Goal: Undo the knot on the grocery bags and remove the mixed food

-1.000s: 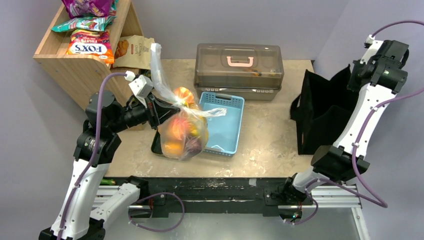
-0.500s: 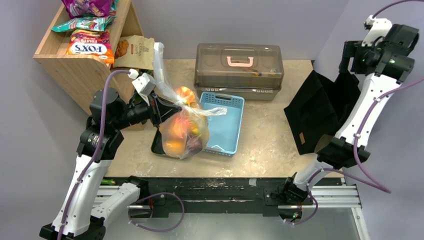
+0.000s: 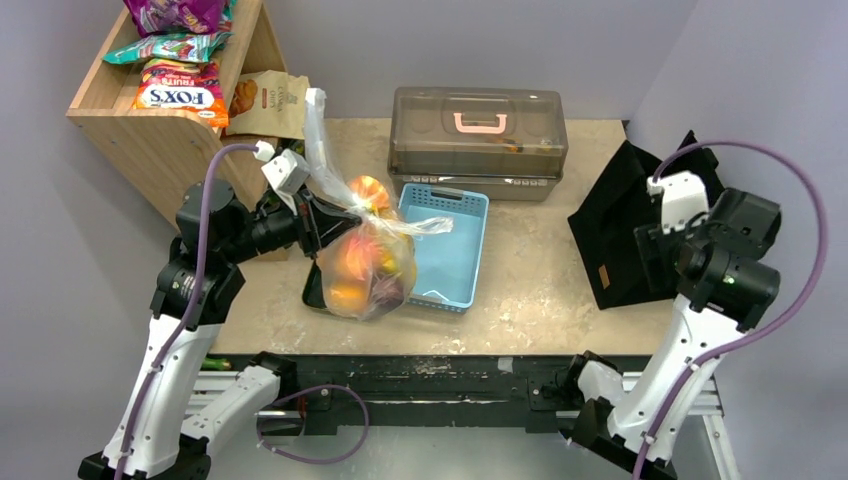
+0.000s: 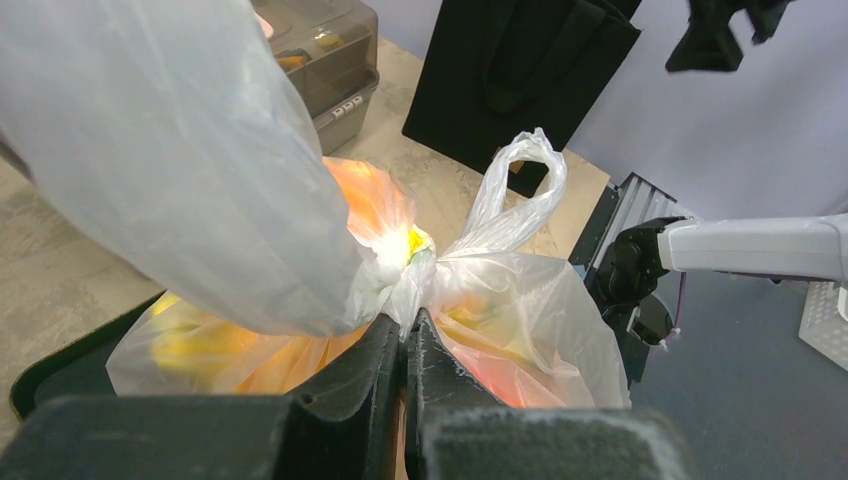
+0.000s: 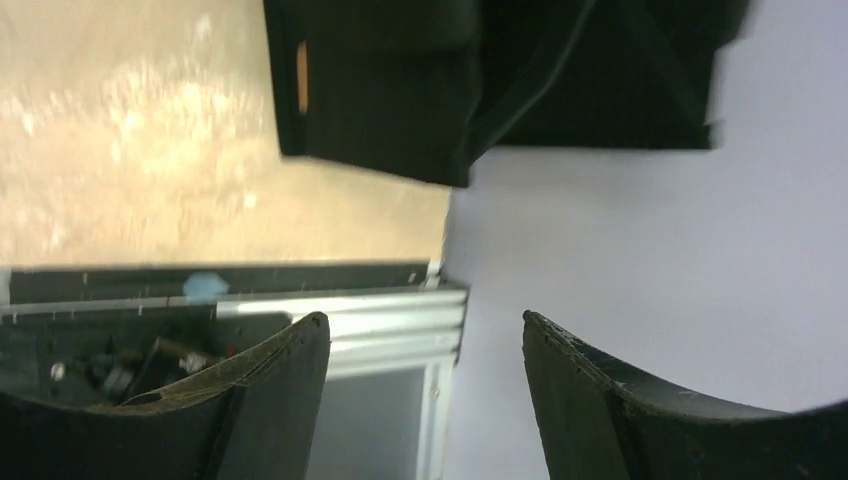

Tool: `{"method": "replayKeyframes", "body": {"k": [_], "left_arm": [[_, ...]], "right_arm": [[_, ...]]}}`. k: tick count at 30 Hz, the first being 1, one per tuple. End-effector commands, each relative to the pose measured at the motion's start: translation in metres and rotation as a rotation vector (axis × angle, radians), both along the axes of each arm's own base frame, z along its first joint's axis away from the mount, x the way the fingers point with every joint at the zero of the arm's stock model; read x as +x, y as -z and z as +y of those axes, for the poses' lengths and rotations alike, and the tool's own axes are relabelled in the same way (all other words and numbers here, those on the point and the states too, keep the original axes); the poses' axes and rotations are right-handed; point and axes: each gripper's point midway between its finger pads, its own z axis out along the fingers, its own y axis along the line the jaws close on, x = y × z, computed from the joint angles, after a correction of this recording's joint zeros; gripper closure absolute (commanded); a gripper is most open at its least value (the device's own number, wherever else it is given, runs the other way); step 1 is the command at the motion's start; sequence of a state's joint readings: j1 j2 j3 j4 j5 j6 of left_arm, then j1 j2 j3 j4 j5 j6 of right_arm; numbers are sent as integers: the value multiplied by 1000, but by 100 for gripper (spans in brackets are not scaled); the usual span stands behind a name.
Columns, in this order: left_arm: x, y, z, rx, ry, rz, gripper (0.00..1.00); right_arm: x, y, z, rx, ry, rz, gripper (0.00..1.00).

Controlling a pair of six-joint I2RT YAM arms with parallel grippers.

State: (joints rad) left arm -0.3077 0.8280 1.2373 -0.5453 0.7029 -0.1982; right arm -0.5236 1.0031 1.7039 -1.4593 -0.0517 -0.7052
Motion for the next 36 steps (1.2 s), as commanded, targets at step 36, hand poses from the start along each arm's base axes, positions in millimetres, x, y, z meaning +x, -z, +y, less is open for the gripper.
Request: {"method": "replayKeyframes", "body": {"k": [36], "left_arm": [[24, -3, -24, 60, 173, -63, 100]], "right_arm": [[339, 51, -67, 433, -134, -366, 12]]}}
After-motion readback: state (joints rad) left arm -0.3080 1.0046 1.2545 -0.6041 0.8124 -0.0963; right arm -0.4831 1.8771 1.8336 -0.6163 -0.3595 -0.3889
